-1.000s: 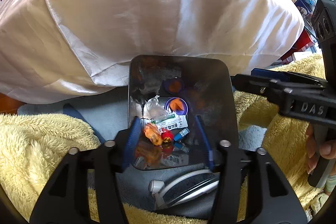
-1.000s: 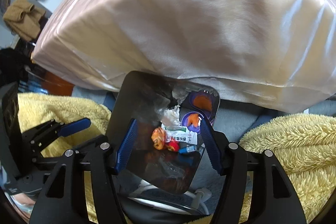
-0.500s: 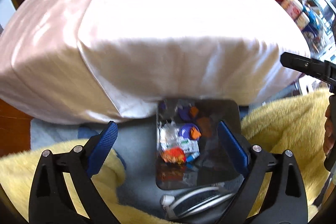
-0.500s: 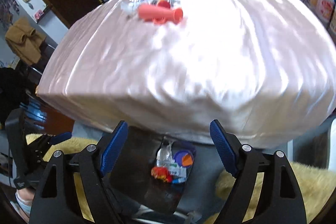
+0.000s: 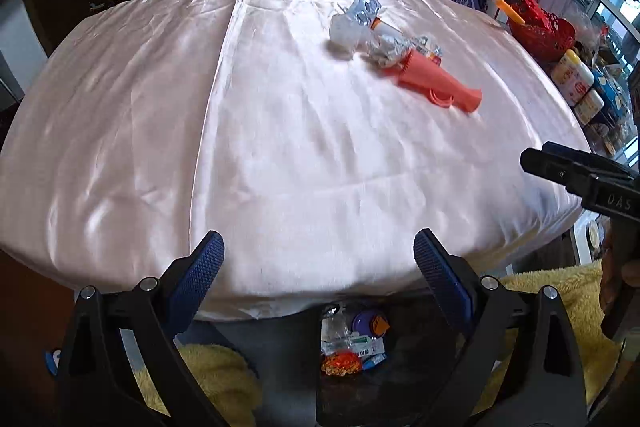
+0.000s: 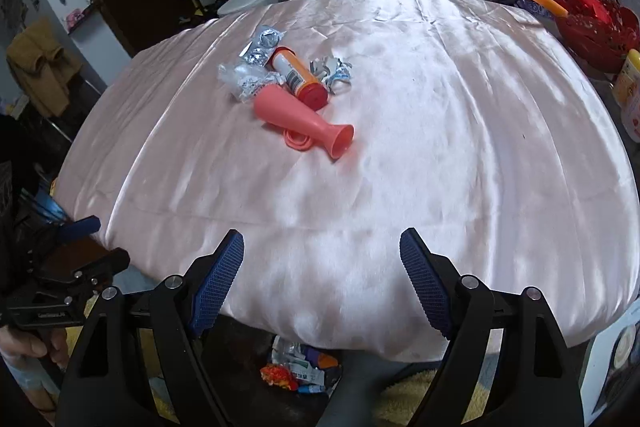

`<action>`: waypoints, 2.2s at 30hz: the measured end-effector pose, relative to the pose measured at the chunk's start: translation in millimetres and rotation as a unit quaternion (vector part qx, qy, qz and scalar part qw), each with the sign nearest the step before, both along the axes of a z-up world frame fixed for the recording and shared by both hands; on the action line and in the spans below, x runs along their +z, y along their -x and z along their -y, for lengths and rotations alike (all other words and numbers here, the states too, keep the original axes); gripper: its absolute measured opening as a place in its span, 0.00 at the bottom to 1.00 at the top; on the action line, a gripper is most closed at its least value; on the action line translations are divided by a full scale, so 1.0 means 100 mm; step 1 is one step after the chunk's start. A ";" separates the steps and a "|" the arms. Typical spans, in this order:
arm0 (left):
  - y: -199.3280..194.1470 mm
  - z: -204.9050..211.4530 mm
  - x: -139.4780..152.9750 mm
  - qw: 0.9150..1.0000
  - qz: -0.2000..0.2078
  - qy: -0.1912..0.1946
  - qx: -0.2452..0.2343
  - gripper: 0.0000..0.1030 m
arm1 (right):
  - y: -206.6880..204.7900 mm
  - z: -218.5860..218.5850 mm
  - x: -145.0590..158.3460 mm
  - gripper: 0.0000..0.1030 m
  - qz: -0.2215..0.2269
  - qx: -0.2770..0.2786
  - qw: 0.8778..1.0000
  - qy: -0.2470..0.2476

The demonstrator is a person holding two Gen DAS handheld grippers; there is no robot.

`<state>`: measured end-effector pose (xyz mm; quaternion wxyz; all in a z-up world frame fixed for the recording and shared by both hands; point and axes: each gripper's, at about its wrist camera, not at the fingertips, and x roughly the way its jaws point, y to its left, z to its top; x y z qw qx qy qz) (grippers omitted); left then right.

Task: Collect trash
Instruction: 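Raise both open tools back over the table toward the pink cone, then grasp the clear plastic wrap with the left tool while the right tool grasps the pink cone, then carry plastic wrap and pink cone into the black bin while both tools open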

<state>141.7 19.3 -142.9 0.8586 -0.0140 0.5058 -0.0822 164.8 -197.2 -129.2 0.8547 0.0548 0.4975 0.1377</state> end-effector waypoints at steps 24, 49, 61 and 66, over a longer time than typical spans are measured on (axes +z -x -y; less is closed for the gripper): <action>-1.60 0.35 0.18 0.999 0.020 0.003 -0.038 0.64 | -0.89 -0.43 -0.20 0.71 0.002 0.073 0.997 0.034; -1.58 0.43 0.12 0.997 0.019 0.012 -0.074 0.04 | -0.69 -0.55 -0.21 0.24 -0.011 0.107 0.994 -0.008; -0.75 0.32 0.33 0.998 0.039 0.012 -0.056 0.04 | -0.06 -0.48 -0.03 0.24 -0.013 0.089 0.996 -0.003; -0.32 0.24 0.43 0.997 0.055 0.009 -0.055 0.04 | 0.23 -0.48 0.04 0.24 -0.009 0.089 0.996 -0.007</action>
